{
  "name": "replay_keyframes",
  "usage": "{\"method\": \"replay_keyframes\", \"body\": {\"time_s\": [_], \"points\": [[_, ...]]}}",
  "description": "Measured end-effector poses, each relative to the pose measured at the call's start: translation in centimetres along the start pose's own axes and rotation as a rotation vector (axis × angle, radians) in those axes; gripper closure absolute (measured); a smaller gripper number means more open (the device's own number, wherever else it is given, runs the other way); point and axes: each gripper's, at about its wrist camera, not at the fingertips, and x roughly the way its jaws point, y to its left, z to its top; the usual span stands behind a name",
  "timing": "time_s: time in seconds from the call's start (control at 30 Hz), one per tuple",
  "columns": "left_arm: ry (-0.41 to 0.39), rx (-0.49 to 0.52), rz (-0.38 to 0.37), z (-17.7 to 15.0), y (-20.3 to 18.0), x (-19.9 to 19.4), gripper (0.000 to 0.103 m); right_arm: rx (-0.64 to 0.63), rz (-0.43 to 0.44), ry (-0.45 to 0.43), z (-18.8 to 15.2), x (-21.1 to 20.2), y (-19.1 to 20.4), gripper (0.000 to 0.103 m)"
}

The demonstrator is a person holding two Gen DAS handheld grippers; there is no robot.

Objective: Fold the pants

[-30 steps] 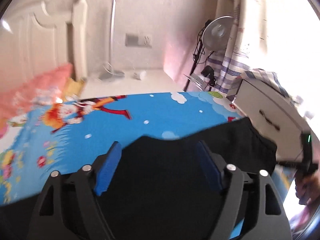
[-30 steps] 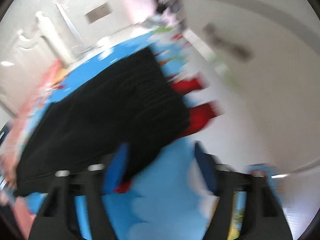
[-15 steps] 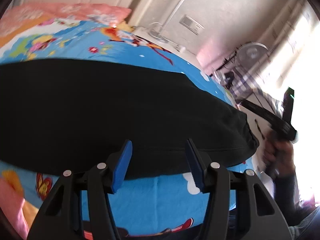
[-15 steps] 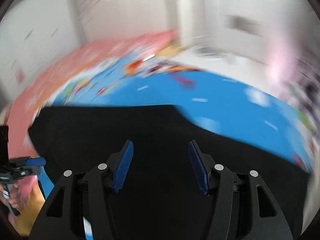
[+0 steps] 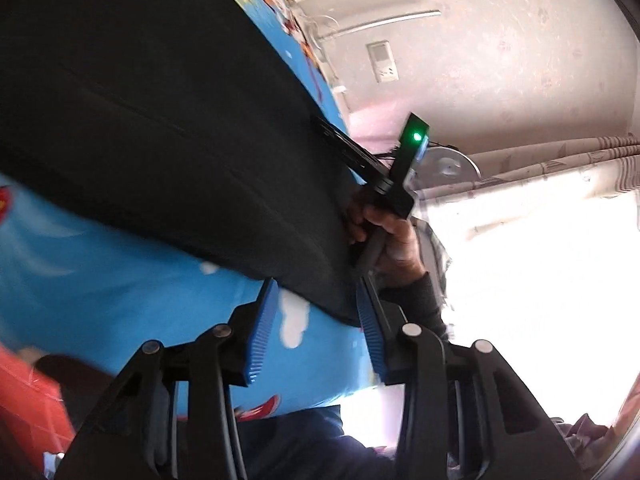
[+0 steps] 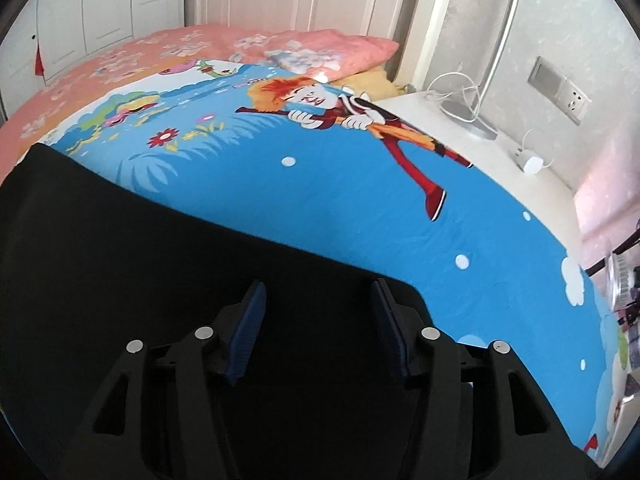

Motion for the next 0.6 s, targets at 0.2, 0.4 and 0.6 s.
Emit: {"method": "replay_keyframes", "body": {"time_s": [0.2, 0.4, 0.6], "points": [[0.100, -0.018, 0.035, 0.7, -0.2, 5.6, 0.085, -0.045, -0.141, -0.033, 0.5, 0.3, 0.5, 0.031], [-0.006, 0.005, 0.109, 2.9, -1.3, 6.6, 0.103, -0.104, -0.408, -0.057, 0.6, 1.1, 0.2, 0.032], [-0.016, 0.172, 0.179, 1.4, -3.4, 6.7, 0.095, 0.023, -0.202, -0.199, 1.1, -5.0, 1.1, 0.026]]}}
